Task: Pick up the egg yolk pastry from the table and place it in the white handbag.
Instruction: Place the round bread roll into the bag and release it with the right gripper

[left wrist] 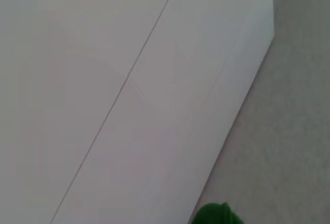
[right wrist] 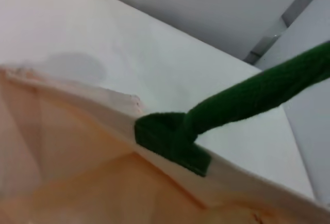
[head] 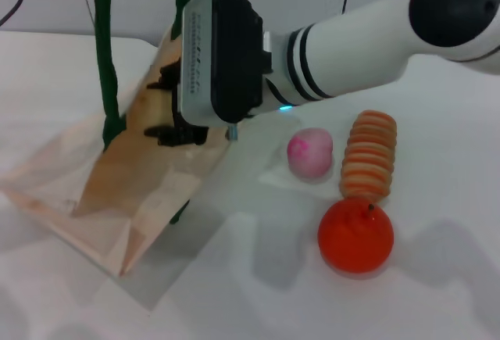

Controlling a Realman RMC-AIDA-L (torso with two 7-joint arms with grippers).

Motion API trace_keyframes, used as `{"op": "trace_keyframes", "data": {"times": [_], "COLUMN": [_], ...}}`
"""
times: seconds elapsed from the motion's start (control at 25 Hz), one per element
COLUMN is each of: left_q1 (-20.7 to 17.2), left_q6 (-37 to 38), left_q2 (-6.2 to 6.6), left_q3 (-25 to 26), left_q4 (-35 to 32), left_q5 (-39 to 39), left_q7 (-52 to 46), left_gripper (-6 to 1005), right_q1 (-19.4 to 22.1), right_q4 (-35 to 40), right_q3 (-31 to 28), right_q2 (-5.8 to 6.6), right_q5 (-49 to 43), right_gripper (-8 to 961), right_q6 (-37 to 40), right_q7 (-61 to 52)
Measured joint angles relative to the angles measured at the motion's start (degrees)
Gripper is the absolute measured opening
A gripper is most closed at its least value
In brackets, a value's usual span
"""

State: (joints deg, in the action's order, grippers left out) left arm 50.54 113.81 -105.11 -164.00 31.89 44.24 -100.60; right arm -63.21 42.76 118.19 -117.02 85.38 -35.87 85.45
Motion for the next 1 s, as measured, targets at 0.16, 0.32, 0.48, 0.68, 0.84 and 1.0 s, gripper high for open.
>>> {"op": "trace_keyframes", "data": {"times": [0.16, 0.32, 0.48, 0.68, 0.84, 1.0], "left_q1": [-0.2, -0.8, -1.3, -2.4, -4.2, -6.3], "left_q6": [0.0, -0.1, -0.4, -1.0, -2.3, -3.8], "left_q2": [0.0, 0.15, 0.17, 0.18, 0.18, 0.15], "left_q3": [0.0, 0.0, 0.0, 0.2, 0.1, 0.1], "left_q4": [0.0, 0.0, 0.0, 0.1, 0.1, 0.2], "left_q5": [0.9, 2.1, 2.1, 2.3, 4.2, 7.1], "left_q7": [0.0, 0.0, 0.1, 0.2, 0.5, 0.8], "left_gripper": [137, 137, 137, 137, 137, 137], "right_q1": [-0.7, -0.8, -0.4, 1.0, 2.8, 5.8], "right_q4": [-0.9, -0.7, -0.3, 1.6, 3.9, 6.0], "right_q3": [2.3, 2.8, 2.8, 2.9, 2.7, 1.5], "right_q2": [-0.07, -0.13, -0.2, -0.12, 0.21, 0.67], "right_q5": [3.2, 4.0, 4.0, 4.1, 4.0, 3.1], "right_gripper": [588, 587, 586, 612, 771, 858], "right_q6": [4.4, 5.0, 5.3, 5.4, 5.3, 5.4], "right_q7": [2.5, 4.0, 4.1, 3.7, 3.6, 3.1]}}
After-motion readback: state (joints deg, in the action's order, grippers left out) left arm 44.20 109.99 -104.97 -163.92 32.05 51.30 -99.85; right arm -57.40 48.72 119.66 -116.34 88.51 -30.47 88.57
